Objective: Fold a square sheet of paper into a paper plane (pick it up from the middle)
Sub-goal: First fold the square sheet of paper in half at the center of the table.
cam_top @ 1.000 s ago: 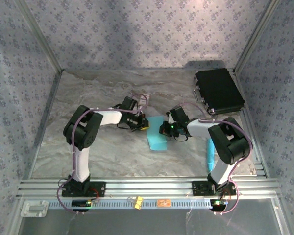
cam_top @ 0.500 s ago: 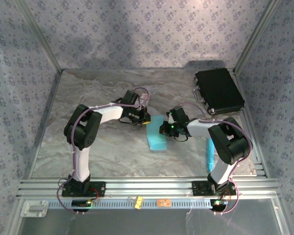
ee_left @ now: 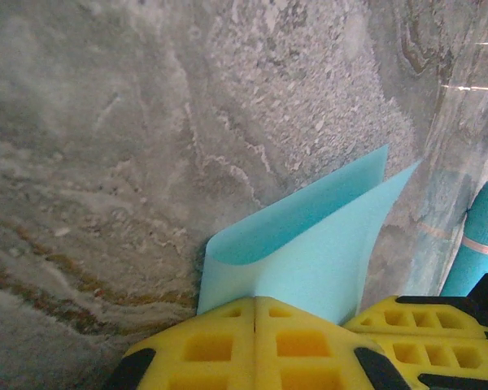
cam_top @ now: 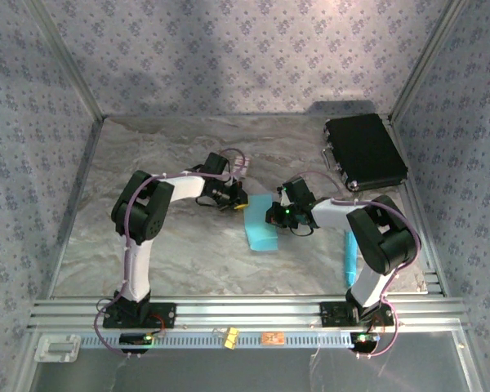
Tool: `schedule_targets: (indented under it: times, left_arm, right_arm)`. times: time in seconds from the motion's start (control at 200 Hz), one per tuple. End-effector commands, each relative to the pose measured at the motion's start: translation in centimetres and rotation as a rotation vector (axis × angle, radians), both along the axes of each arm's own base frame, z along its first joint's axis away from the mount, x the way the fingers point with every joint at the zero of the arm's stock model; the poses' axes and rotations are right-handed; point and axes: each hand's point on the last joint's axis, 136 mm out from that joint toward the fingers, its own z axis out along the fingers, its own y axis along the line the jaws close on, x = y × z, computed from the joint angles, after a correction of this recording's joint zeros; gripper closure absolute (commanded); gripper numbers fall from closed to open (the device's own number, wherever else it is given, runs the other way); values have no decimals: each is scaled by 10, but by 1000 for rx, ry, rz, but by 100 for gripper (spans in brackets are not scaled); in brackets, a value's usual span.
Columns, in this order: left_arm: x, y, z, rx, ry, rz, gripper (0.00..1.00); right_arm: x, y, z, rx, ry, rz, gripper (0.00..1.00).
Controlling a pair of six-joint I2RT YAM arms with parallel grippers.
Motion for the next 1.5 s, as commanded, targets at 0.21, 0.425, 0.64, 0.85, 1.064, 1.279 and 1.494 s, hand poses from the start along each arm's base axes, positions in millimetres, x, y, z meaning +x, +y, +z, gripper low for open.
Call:
schedule_targets:
  times: [0.21, 0.425, 0.64, 0.85, 1.064, 1.279, 1.494]
  left_arm:
    - [15, 1, 2, 38, -3, -4, 99]
    - [19, 14, -22, 90, 24, 36, 100]
    - [33, 26, -24, 155, -6, 85, 100]
    - [52, 28, -8, 188, -71, 100, 99]
    - [49, 17, 33, 138, -117, 78, 98]
    - [21, 6, 71, 88, -161, 33, 97]
    - [-38, -22, 69, -12, -83, -54, 97]
  right_arm:
    - [-33, -28, -40, -142, 162, -5, 100]
    - [-32, -28, -37, -143, 156, -7, 100]
    - [-34, -28, -38, -143, 158, -5, 100]
    - [-36, -28, -38, -136, 157, -2, 100]
    - [-35, -26, -36, -117, 150, -8, 100]
    - [-33, -23, -39, -115, 157, -31, 100]
    - [-35, -26, -36, -118, 148, -39, 100]
